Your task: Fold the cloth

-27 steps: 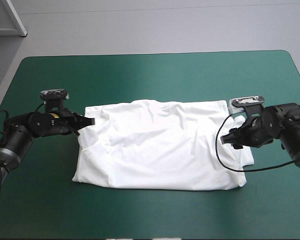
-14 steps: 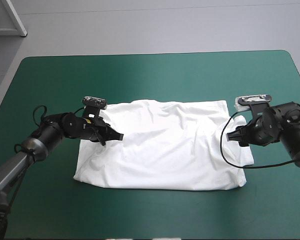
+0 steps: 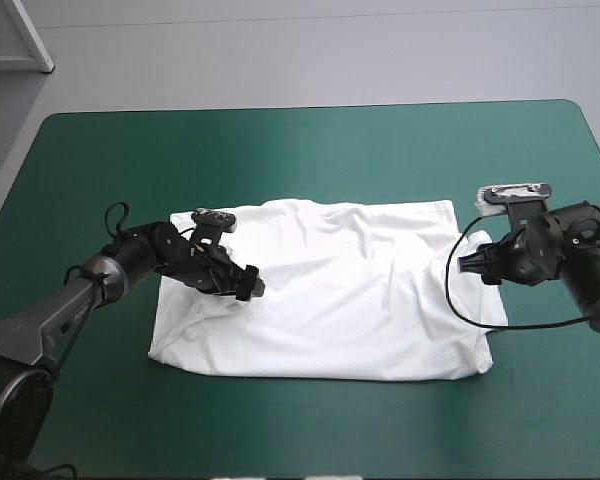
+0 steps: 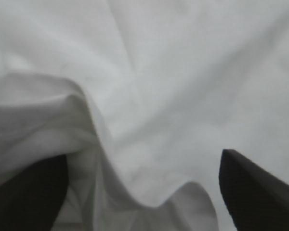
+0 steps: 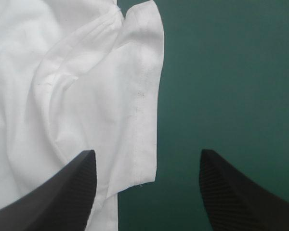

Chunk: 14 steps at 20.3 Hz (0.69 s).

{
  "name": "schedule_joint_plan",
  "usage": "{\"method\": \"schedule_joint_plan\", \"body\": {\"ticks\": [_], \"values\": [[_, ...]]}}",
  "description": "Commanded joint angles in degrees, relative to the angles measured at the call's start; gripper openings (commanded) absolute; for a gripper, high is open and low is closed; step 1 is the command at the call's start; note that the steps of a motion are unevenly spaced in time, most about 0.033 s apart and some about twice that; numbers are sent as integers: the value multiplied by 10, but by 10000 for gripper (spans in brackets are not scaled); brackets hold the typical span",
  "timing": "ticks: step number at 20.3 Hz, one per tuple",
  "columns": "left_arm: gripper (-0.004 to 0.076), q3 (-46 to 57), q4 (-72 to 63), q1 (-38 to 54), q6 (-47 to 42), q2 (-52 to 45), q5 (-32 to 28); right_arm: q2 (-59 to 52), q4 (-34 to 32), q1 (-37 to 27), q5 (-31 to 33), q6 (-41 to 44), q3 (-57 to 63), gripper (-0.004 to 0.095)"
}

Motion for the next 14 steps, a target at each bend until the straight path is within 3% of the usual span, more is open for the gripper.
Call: {"method": "schedule_joint_plan", "body": {"ticks": [1, 5, 8, 14], "values": [[641, -37, 36, 0, -22, -38, -12, 14, 23, -51, -34, -26, -17, 580], [640, -122, 96, 0, -70, -79, 1, 63, 70, -102, -67, -61, -17, 580], [640, -189, 98, 0, -88, -105, 32, 104, 81, -103, -110, -65, -17, 580], [640, -246, 108, 0, -107, -145, 58, 166, 88, -103, -132, -53, -17, 580]]}}
